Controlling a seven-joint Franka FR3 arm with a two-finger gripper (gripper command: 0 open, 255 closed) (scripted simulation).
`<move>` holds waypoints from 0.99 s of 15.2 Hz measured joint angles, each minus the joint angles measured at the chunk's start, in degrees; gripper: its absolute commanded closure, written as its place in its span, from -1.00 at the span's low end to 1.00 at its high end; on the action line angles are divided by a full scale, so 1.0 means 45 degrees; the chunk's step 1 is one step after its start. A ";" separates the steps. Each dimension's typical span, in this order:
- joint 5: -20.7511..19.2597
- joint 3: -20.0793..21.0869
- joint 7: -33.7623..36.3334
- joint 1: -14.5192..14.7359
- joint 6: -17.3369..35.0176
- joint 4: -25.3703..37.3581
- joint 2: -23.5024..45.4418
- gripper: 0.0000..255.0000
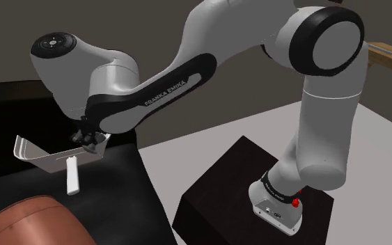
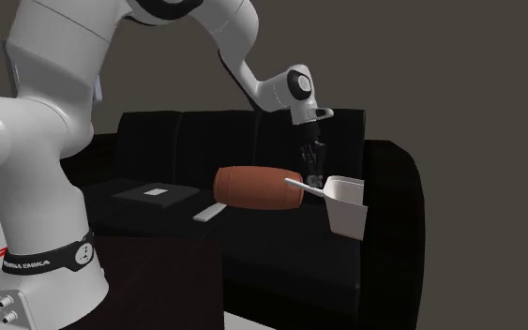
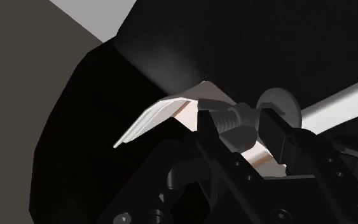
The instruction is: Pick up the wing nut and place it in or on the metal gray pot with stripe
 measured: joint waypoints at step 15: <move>-0.0757 -0.0863 -0.0977 0.1245 -0.1506 0.6145 0.4542 1.00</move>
